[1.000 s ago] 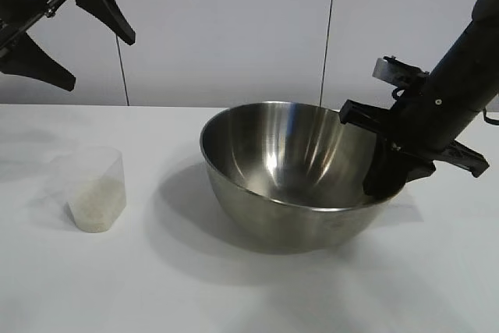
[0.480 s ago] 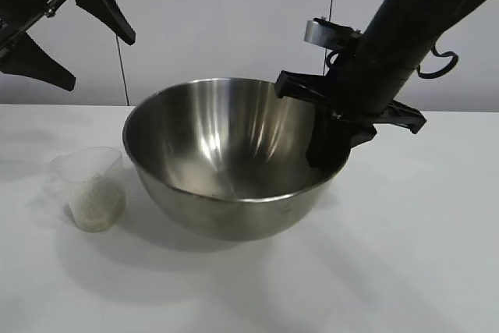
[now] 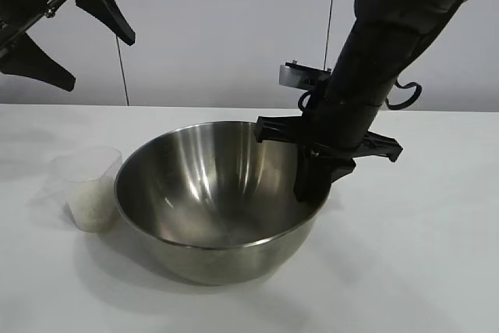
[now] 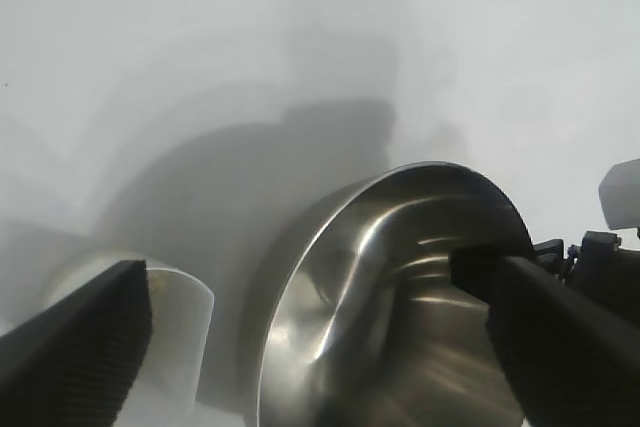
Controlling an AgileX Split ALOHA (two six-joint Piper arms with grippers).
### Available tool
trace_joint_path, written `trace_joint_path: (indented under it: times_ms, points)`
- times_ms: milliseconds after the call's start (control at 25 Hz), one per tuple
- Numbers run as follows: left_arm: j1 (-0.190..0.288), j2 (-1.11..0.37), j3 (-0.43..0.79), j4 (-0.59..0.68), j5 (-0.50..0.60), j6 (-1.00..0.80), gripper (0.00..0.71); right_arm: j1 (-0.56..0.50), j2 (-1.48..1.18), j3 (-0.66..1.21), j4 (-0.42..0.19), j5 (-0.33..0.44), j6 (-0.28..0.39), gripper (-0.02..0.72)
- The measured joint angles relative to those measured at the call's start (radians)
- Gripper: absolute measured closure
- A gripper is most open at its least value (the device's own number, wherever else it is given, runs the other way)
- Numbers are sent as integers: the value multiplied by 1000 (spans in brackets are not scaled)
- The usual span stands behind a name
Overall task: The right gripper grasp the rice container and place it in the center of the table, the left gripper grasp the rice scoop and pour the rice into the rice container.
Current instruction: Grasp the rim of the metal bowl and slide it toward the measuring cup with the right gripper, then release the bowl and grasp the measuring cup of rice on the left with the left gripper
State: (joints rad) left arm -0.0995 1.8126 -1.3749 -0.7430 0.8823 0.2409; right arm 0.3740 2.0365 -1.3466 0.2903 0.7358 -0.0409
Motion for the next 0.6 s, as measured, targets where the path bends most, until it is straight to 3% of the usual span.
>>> trace_joint_path:
  times_ms: [80,240,320,400,600]
  points:
    - [0,0,0,0,0,0,53,0,0,-13,0,16,8,589]
    - [0,0,0,0,0,0,53,0,-3,-84,-1,109,14,276]
    - [0,0,0,0,0,0,53,0,-18,-126,-4,155,14,158]
    - [0,0,0,0,0,0,53,0,-49,-176,-9,191,14,108]
    - [0,0,0,0,0,0,53,-2,-102,-319,-77,273,41,82]
